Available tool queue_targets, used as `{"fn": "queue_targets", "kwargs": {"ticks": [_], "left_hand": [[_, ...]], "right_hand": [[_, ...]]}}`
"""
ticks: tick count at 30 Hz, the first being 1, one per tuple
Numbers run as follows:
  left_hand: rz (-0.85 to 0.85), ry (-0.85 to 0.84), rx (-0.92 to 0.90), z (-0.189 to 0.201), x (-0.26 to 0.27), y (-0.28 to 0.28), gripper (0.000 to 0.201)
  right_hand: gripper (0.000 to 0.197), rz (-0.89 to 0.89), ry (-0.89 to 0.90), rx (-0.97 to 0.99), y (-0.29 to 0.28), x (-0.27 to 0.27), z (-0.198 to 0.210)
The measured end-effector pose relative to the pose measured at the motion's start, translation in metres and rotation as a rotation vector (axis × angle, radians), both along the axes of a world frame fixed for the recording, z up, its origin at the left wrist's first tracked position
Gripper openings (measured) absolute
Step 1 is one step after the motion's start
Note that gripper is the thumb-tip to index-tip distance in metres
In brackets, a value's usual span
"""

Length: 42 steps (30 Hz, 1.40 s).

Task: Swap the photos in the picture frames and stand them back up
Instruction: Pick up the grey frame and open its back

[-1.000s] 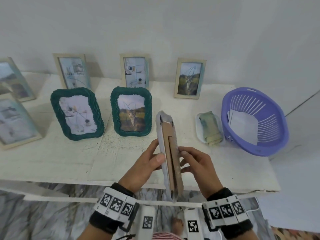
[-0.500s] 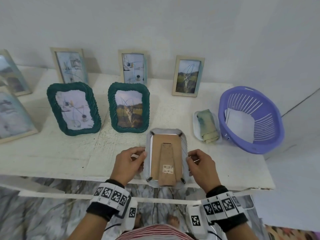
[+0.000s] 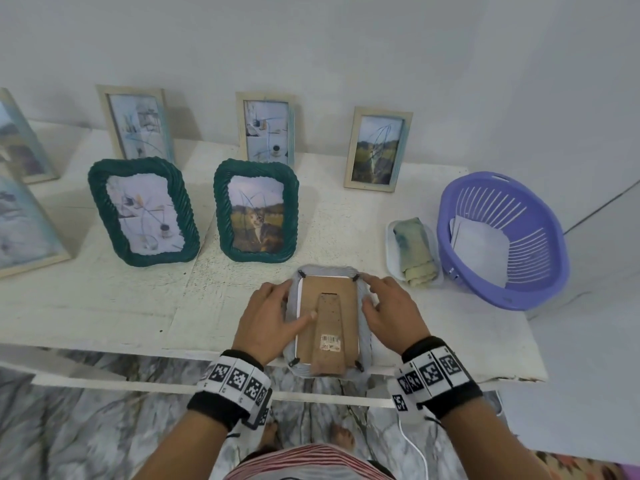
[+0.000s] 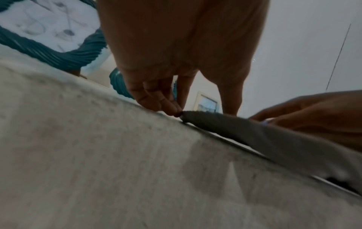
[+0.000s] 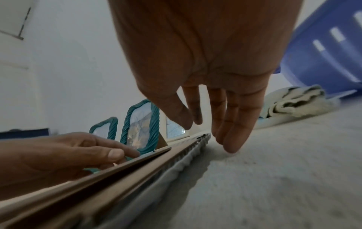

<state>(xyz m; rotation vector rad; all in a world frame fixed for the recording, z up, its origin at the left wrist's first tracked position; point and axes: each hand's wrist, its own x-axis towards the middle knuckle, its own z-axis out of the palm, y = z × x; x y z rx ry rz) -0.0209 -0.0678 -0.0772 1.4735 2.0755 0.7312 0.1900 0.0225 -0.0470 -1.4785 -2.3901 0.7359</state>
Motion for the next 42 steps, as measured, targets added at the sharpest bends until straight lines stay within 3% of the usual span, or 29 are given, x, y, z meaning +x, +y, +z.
{"fn": "queue_targets", "kwargs": {"ticks": [5, 10, 17, 20, 23, 28, 33, 37, 42], "left_hand": [[0.023, 0.033, 0.019, -0.012, 0.005, 0.005, 0.078], [0.042, 0.062, -0.002, -0.013, 0.008, 0.005, 0.089], [0.034, 0.069, 0.011, -0.015, 0.007, 0.004, 0.089], [0.041, 0.044, 0.001, -0.009, 0.006, 0.006, 0.092], [-0.003, 0.057, -0.041, 0.002, 0.004, 0.015, 0.079], [-0.09, 0.289, -0.139, 0.009, 0.006, 0.025, 0.065], [-0.152, 0.444, -0.125, 0.006, 0.007, 0.023, 0.089], [-0.195, 0.433, -0.102, 0.008, 0.002, 0.023, 0.095], [-0.23, 0.345, -0.088, 0.001, -0.007, 0.014, 0.097]], "right_hand": [[0.045, 0.108, -0.197, 0.067, 0.012, -0.008, -0.004], [0.041, 0.105, -0.165, 0.1, 0.011, -0.006, -0.007], [0.041, 0.11, -0.228, 0.04, 0.006, -0.004, -0.001], [0.054, 0.129, -0.24, 0.004, -0.003, -0.005, 0.002], [0.064, 0.121, -0.26, 0.015, -0.01, -0.008, -0.001], [0.07, 0.079, -0.297, 0.036, -0.013, -0.011, -0.004], [0.062, 0.082, -0.312, 0.027, -0.014, -0.01, -0.005], [0.077, 0.087, -0.322, 0.029, -0.013, -0.009, -0.005], [0.079, 0.086, -0.333, 0.067, -0.013, -0.01, -0.006]]}}
